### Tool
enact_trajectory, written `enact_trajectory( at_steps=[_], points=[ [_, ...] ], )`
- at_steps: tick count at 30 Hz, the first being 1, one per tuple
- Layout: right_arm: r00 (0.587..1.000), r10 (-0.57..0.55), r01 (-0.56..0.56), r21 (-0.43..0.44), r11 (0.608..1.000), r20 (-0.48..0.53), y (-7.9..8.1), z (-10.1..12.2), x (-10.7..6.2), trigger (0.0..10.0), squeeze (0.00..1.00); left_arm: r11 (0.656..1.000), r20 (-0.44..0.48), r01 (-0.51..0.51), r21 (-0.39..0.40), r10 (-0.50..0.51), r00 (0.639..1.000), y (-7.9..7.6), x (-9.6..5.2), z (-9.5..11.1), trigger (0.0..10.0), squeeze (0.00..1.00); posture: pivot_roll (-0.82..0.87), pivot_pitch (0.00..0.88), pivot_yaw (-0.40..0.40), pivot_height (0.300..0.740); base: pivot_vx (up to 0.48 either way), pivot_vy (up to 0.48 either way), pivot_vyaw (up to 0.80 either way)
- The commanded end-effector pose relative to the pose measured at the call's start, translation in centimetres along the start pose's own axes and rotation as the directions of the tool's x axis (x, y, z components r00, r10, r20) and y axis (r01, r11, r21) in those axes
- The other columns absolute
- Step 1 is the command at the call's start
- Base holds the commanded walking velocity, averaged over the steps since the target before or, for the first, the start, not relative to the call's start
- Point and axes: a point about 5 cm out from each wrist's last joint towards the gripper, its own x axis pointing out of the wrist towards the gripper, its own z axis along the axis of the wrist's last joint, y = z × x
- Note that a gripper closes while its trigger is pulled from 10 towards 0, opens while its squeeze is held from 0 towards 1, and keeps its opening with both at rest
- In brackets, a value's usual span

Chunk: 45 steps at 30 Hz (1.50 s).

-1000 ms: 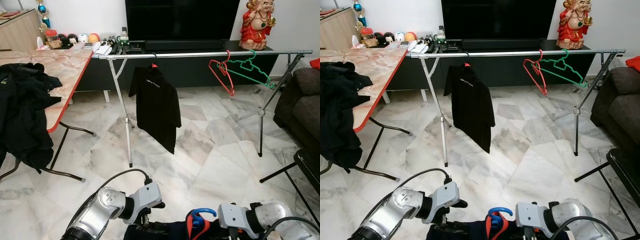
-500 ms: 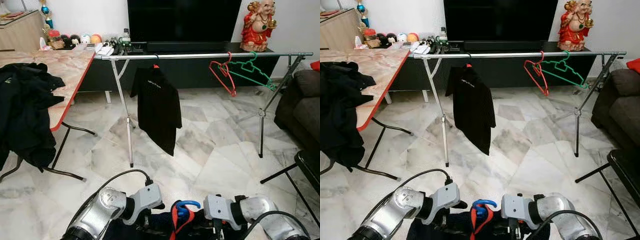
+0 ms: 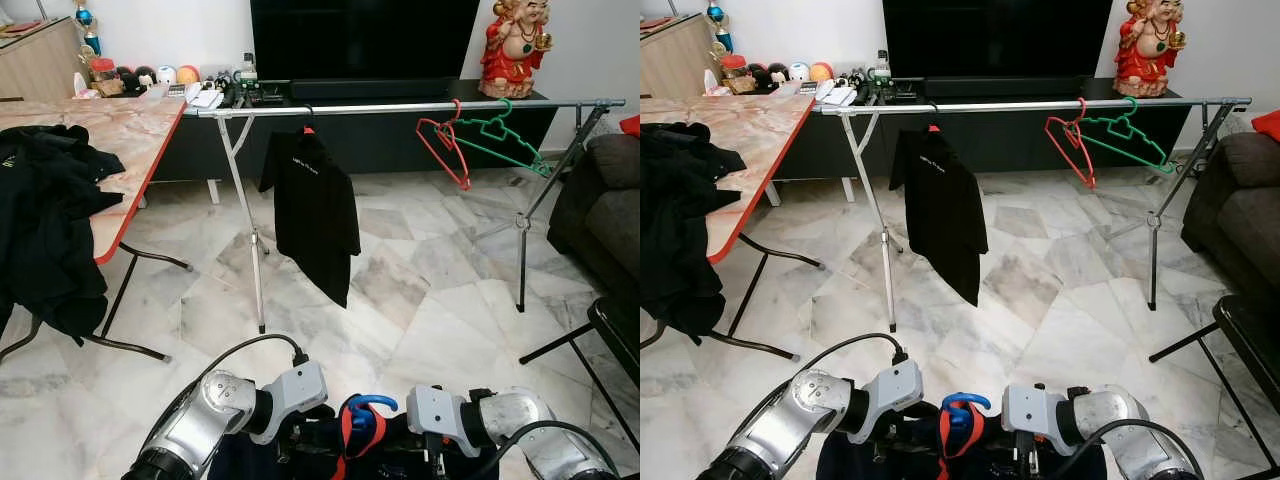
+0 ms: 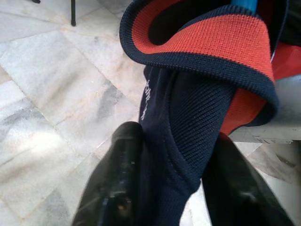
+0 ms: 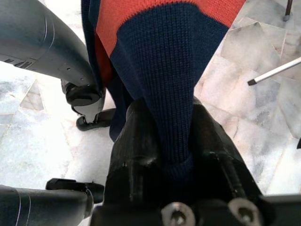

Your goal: Hang hanger

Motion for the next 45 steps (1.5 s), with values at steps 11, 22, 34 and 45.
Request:
enact_trajectory(
  at_steps=[11,22,34,45],
  points=[
    [0.997,-0.063,0.063,0.000,0.998,0.047,-0.90,0.71,-0.29,0.0,0.00,1.000,0.021,0.019,-0.007,-0.019,1.000,0.03,0.00,0.25,0.0,0.00,-0.04,0.054,0.009,0.740,0.000,0.000,0.00],
    [0.996,-0.082,0.083,-0.002,0.997,0.035,-1.19,0.68,-0.35,0.0,0.00,1.000,0.029,0.014,-0.020,-0.013,1.000,0.04,0.01,0.28,0.0,0.00,-0.04,0.061,0.008,0.740,0.000,0.000,0.00],
    [0.998,-0.058,0.057,0.035,0.998,0.037,-1.32,0.72,-0.52,10.0,1.00,1.000,0.024,0.010,-0.018,-0.009,1.000,0.17,-0.05,0.25,0.0,0.00,-0.04,0.071,0.011,0.740,0.000,0.000,0.00],
    [1.000,-0.022,0.022,0.028,0.999,0.021,-1.69,0.95,-1.19,10.0,1.00,0.999,-0.027,-0.033,-0.006,0.033,0.999,0.45,-0.03,-0.59,0.0,0.00,-0.04,0.072,0.010,0.740,0.000,0.000,0.00]
  ],
)
